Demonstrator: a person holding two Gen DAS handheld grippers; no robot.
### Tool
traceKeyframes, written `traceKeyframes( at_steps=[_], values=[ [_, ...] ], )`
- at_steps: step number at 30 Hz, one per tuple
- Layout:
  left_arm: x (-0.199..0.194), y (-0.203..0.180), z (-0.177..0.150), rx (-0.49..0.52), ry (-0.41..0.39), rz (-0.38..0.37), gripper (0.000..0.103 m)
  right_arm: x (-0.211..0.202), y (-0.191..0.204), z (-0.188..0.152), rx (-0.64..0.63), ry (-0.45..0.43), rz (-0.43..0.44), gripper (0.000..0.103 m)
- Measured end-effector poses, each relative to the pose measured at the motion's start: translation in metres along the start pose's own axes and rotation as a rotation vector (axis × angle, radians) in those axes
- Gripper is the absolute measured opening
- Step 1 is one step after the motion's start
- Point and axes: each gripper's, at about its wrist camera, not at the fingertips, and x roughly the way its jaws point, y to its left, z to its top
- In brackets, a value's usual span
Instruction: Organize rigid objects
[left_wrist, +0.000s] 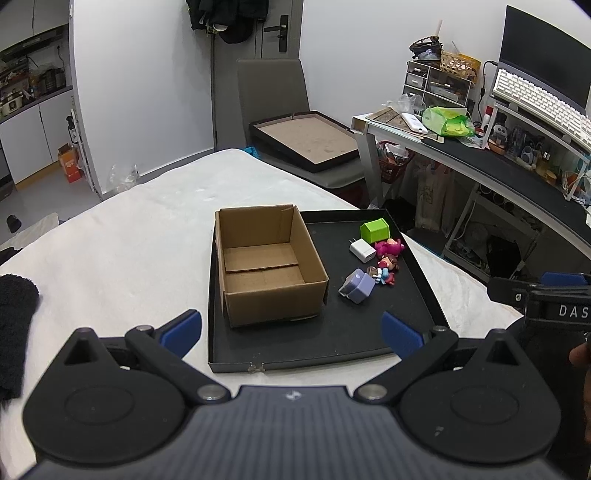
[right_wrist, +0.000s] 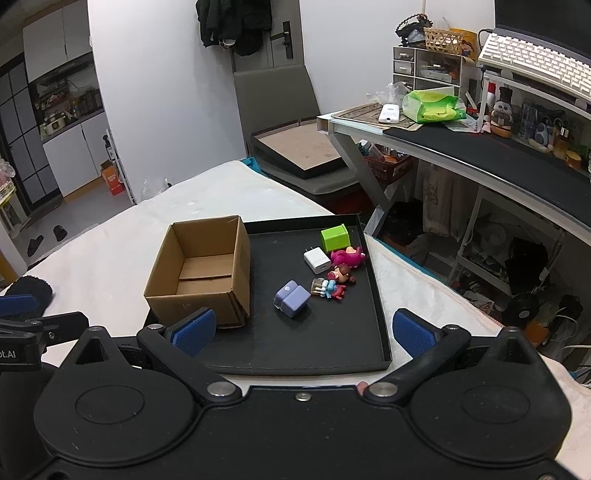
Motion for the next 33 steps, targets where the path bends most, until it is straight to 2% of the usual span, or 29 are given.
traceKeyframes(
  at_steps=[33],
  values=[
    [-0.0048, -0.0021, 0.0000, 0.003, -0.010, -0.005, 0.103, -0.0025, -0.0002, 0.0002, -0.006, -0.007, 0.011, 0.103]
  ],
)
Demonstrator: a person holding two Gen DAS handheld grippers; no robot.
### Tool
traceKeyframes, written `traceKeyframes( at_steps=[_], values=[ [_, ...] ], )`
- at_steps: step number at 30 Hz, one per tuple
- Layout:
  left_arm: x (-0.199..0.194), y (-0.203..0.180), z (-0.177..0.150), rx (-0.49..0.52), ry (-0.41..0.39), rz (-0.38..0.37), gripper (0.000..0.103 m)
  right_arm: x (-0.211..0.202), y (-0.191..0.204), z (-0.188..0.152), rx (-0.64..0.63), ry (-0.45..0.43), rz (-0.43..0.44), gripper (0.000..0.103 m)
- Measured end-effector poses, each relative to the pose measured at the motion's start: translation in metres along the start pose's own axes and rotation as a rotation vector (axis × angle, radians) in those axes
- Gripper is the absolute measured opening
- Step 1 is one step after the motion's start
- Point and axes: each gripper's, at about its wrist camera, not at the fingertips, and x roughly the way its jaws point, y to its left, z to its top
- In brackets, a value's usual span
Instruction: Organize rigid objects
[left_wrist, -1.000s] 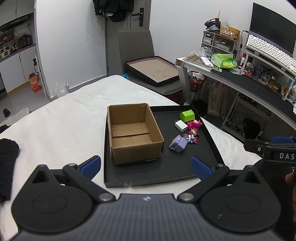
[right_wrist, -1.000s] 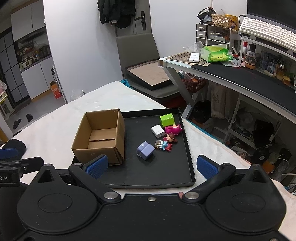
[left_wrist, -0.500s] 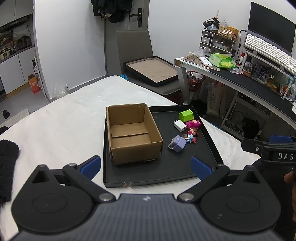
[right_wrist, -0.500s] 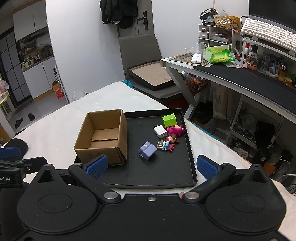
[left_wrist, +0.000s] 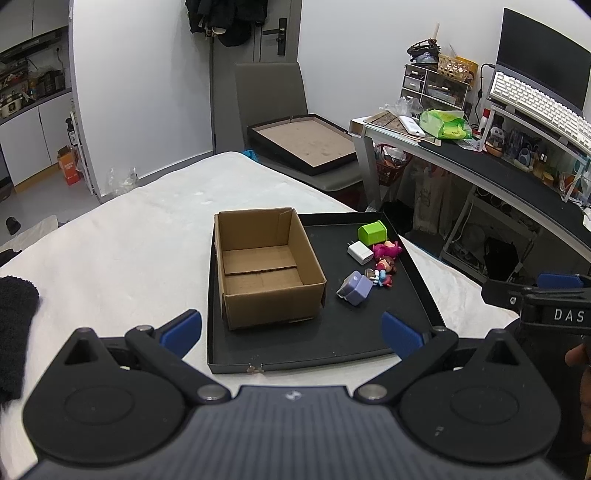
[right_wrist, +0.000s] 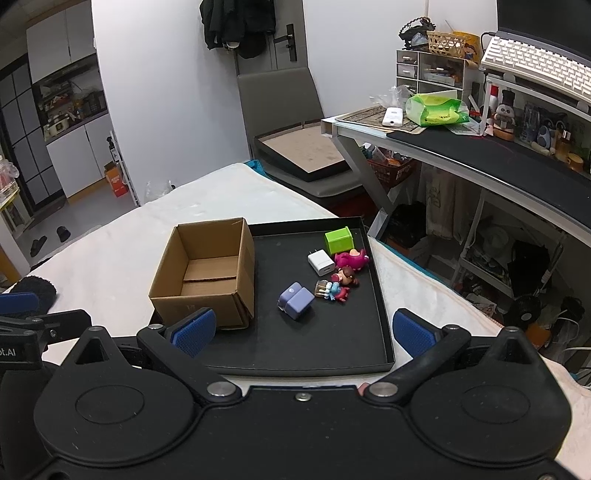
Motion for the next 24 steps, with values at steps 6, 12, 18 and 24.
traceKeyframes(
  at_steps=[6, 12, 18, 24],
  values=[
    [-0.0001, -0.0003, 0.0000, 0.000, 0.000, 0.001, 0.103, -0.0019, 0.0010, -0.0004, -0.001, -0.005, -0.002, 0.103],
    [0.0001, -0.0009, -0.0011, 0.000, 0.000, 0.001, 0.103, -0.0023, 0.0005, 0.0004, 0.001, -0.005, 0.000, 0.103],
    [0.0006, -0.0018, -0.0022, 0.007, 0.002, -0.001, 0.103, -0.0006, -0.0002, 0.0001, 0.006, -0.001, 0.004, 0.103],
    [0.0086, -0.0014, 0.0013, 0.010, 0.018, -0.004, 0.103, 0.0055, -0.0017, 0.0010, 0.016, 0.007, 0.007, 0.103]
  ],
)
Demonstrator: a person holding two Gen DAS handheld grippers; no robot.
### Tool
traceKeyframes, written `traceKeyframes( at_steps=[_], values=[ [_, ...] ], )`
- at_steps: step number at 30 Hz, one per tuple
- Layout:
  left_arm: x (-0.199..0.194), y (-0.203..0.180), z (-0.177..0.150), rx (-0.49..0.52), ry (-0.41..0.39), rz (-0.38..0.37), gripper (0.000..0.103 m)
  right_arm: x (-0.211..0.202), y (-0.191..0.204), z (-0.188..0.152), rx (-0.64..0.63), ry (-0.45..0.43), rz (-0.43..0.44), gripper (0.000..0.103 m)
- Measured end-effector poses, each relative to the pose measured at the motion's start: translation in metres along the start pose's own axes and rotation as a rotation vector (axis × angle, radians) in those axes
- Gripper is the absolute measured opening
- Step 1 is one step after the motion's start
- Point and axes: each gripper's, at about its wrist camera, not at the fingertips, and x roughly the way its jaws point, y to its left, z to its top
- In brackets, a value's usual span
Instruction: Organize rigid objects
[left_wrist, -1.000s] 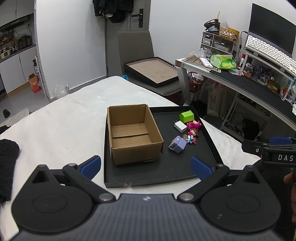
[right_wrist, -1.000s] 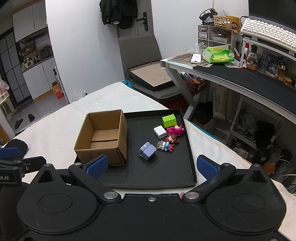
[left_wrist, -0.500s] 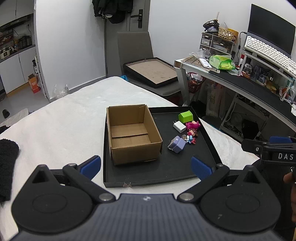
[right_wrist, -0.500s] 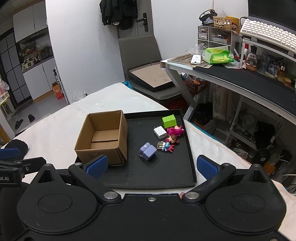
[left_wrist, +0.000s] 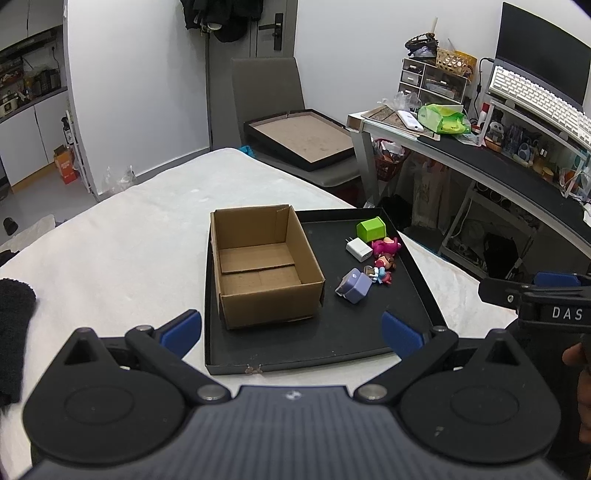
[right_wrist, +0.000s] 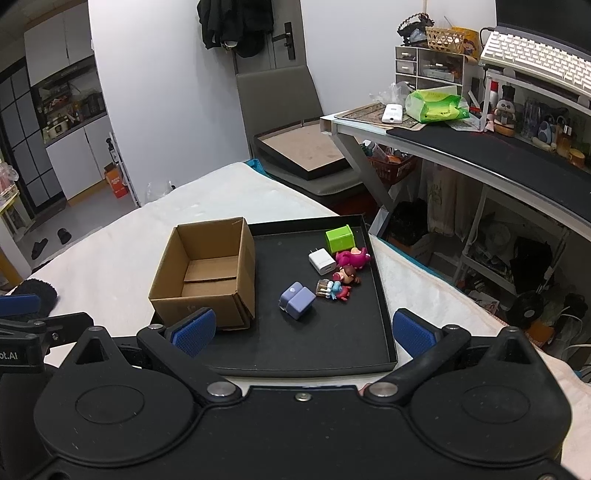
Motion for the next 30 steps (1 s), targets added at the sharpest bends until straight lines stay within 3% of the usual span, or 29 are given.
traceKeyframes(
  at_steps=[17, 30],
  values=[
    [0.049, 0.011, 0.018, -0.030, 0.058, 0.001, 0.103, 0.033, -0.024, 0.007, 0.102, -0.044, 0.045, 0.103],
    [0.089, 0.031, 0.029, -0.085, 0.103, 0.016, 0.103, 0.078, -0.035, 0.007, 0.186, 0.019, 0.083, 0.103]
  ],
)
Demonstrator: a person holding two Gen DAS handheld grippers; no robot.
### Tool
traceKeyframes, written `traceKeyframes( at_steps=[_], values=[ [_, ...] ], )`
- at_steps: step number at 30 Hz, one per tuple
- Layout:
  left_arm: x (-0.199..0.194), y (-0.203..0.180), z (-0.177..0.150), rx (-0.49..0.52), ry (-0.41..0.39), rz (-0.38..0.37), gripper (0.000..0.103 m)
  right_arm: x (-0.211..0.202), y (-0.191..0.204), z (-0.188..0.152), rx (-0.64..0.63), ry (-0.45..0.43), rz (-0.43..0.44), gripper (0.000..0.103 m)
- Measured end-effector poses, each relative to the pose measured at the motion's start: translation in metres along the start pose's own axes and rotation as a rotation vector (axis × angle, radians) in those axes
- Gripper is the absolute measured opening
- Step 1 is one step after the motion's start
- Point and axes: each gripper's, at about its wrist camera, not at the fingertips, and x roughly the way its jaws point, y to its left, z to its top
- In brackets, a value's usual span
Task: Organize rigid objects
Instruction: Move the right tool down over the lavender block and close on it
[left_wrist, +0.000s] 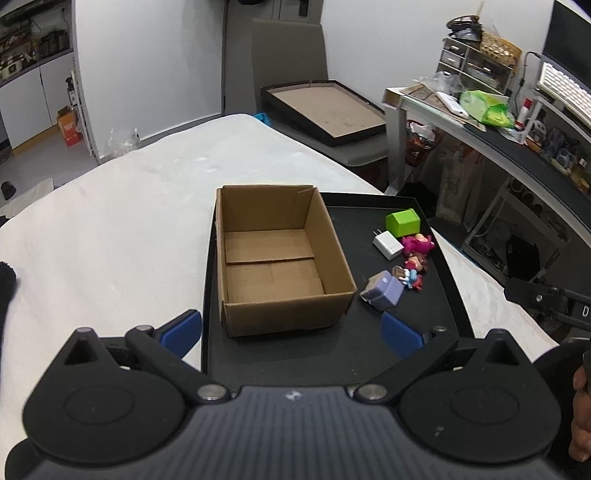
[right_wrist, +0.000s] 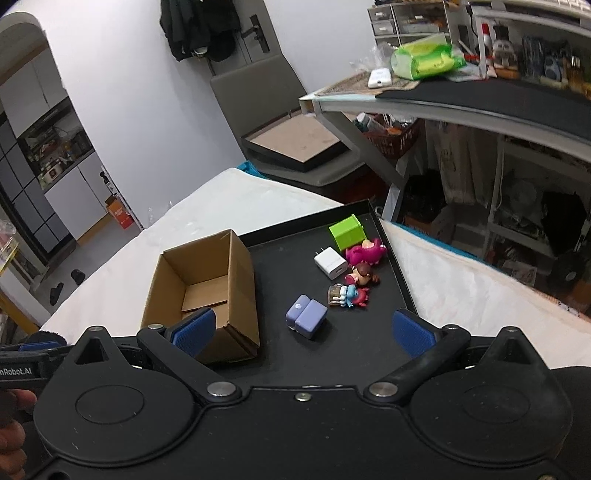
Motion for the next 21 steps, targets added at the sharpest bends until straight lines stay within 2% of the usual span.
traceKeyframes(
  at_steps=[10, 13, 21],
  values=[
    [0.031, 0.022, 0.013, -0.069, 0.029, 0.028, 0.101, 0.045, -0.007, 0.003, 0.055, 0.064, -0.016, 0.101],
    [0.039, 0.023, 0.017, -0.068, 0.041, 0.033, 0.100, 0.062, -0.010, 0.004, 0.097, 0.095, -0.008, 0.094],
    [0.072, 0.022, 0.029, -0.048, 0.065, 0.066, 0.099, 0.115, -0.023, 0.005, 0.232, 0.149, 0.012, 0.091]
  ],
)
